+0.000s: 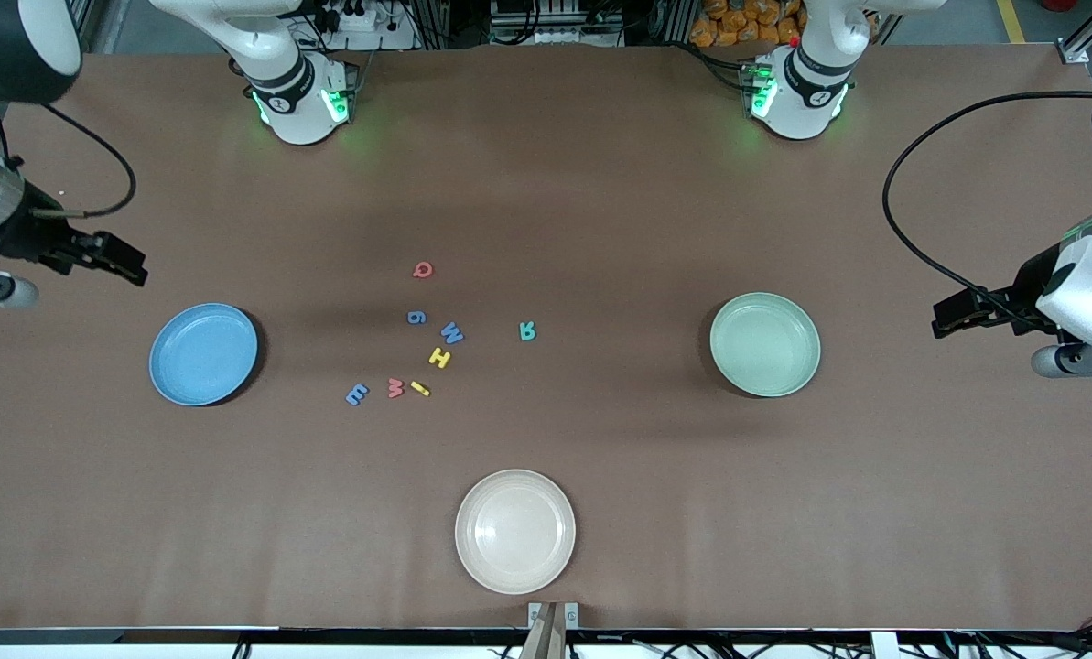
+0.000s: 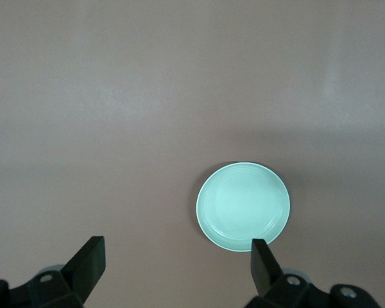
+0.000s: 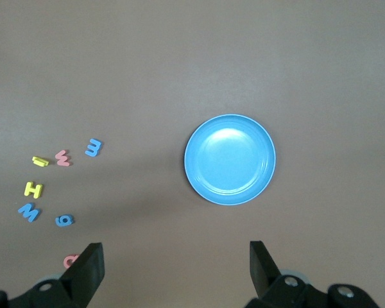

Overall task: Sort upper and lower case letters into plates
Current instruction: 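Reach the left gripper to the teal R while the right gripper reaches the E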

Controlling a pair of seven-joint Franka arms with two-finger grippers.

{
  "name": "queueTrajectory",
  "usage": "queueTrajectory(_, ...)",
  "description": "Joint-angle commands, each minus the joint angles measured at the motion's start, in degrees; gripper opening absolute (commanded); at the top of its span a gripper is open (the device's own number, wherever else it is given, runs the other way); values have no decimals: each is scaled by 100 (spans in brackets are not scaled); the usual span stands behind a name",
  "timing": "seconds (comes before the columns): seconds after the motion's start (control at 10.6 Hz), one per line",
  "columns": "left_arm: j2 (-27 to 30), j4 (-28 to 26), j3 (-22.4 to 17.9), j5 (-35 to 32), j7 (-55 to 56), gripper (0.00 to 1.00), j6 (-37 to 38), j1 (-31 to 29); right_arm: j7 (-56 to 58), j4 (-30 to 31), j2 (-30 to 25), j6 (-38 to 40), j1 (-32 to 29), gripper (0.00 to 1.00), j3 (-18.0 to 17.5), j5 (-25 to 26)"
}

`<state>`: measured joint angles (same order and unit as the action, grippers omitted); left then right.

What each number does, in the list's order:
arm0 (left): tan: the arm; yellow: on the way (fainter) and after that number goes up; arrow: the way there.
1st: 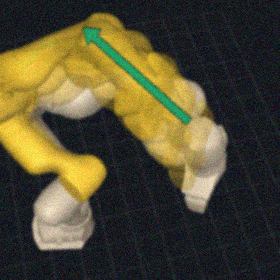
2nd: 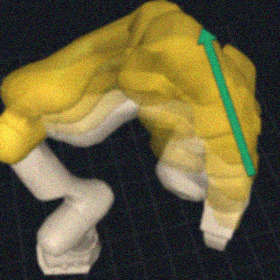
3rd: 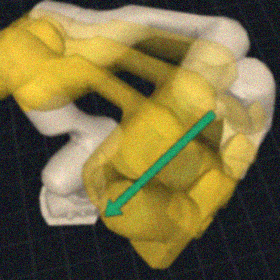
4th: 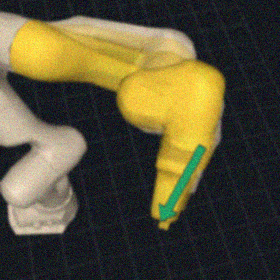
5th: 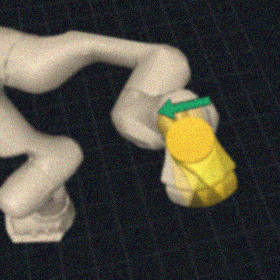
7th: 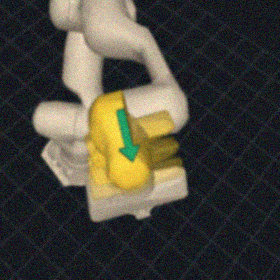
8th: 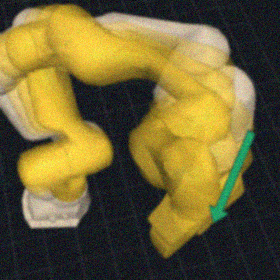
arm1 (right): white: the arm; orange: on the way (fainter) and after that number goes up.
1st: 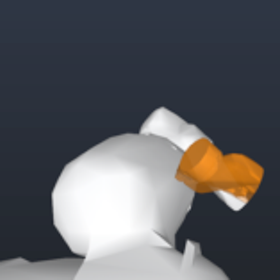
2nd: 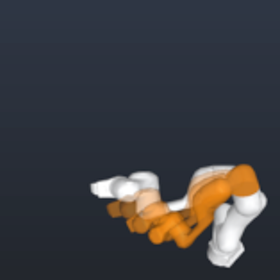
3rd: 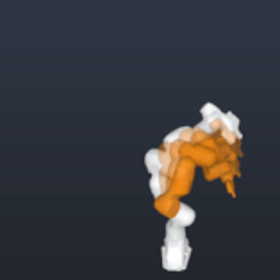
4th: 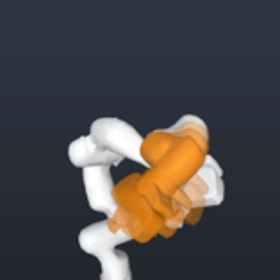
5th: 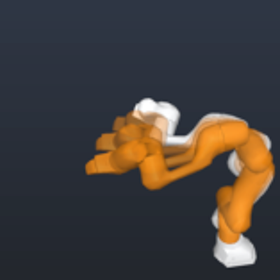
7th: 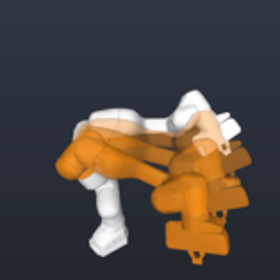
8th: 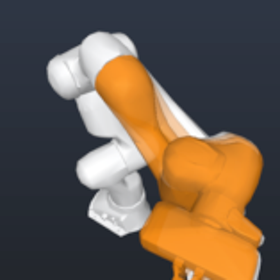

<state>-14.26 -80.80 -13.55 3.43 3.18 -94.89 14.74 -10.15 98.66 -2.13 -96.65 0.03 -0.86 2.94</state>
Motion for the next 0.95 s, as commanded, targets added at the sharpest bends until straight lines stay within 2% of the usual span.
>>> queueTrajectory(0.0,29,55,-42,201,-72,100,102,-76,344,145,-383,145,-20,100,-45,84)
queueTrajectory(0.19,20,38,-16,343,-116,100,94,-77,426,119,-464,199,-38,100,-28,84)
queueTrajectory(0.38,-67,-129,473,360,-91,100,94,11,426,110,-447,182,-21,100,-37,84)
queueTrajectory(0.47,-233,-112,641,360,84,100,41,168,426,118,-438,182,-21,100,-37,84)
queueTrajectory(0.57,-418,-94,678,665,321,100,-64,370,426,118,-420,173,-21,100,-37,84)
queueTrajectory(0.66,-602,-94,678,1268,576,100,-256,650,426,118,-377,147,-12,100,-45,75)
queueTrajectory(0.85,-997,-85,669,1415,1147,100,-975,1213,417,57,-123,129,67,100,-54,40)
